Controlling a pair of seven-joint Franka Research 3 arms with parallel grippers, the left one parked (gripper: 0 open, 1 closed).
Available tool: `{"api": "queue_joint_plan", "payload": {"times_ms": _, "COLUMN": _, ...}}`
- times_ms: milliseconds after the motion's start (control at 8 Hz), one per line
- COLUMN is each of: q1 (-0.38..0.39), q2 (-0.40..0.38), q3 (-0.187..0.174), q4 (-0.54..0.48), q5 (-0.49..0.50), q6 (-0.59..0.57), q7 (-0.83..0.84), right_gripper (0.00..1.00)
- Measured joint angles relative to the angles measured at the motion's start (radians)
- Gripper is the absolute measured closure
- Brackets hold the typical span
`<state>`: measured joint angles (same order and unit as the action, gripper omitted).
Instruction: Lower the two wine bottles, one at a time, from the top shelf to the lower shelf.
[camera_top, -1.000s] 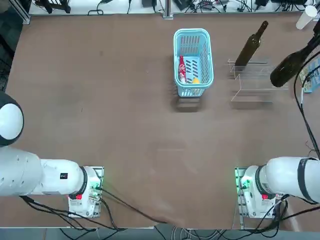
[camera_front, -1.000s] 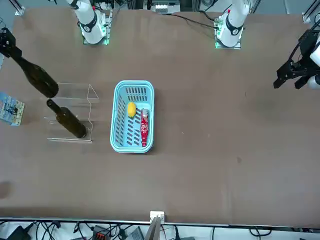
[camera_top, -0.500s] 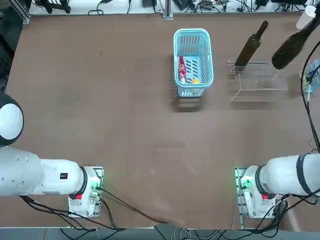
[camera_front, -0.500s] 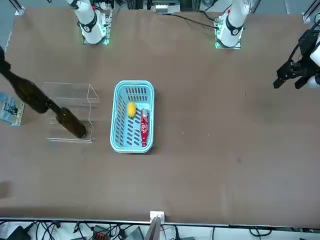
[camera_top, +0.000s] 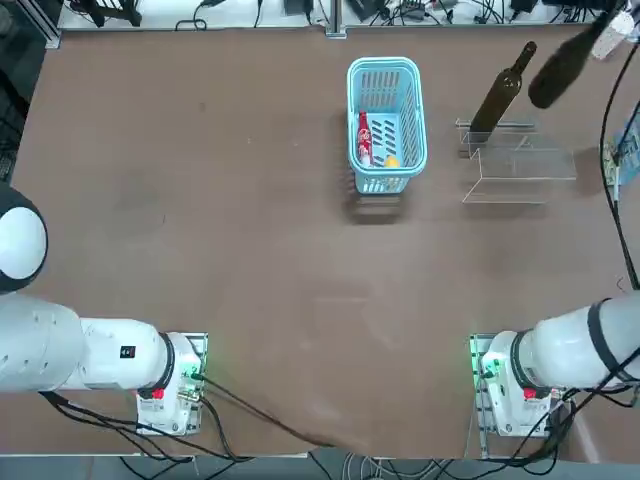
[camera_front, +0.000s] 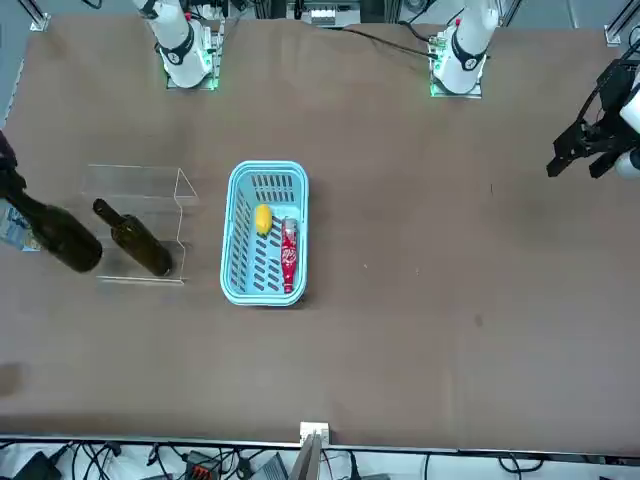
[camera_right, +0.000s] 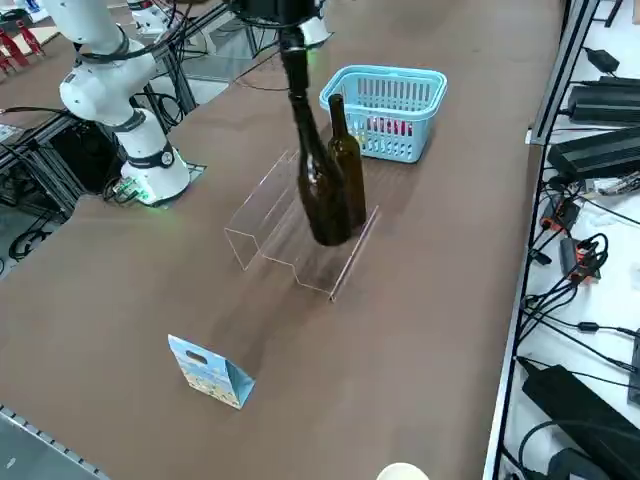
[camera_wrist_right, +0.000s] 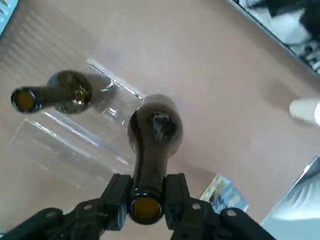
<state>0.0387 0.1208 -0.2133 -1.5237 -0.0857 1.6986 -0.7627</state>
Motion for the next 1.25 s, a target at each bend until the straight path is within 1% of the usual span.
{"api": "queue_joint_plan", "payload": {"times_ms": 250, "q1": 0.003, "q2": 0.032, "q3": -0.001, "q4": -0.002, "q5": 0.024, "q6": 0.032, "q7": -0.046, "right_gripper": 0.60}}
{"api": "queue_joint_plan", "payload": {"times_ms": 500, "q1": 0.002, "q2": 0.055, "q3": -0.004, "q4": -0.024, "q5": 0.046, "q6": 0.063, "q7": -0.077, "right_gripper": 0.60}}
{"api": "queue_joint_plan", "payload": {"times_ms": 750, "q1": 0.000, "q2": 0.059, "q3": -0.012, "q4": -0.064, "q5": 0.051, "q6": 0.072, "q7": -0.087, "right_gripper": 0.60}}
{"api": "queue_joint_plan", "payload": {"times_ms": 1250, "q1": -0.021, "q2": 0.060, "q3": -0.019, "q4": -0.100, "q5": 0.051, "q6": 0.075, "q7": -0.091, "right_gripper": 0.60}}
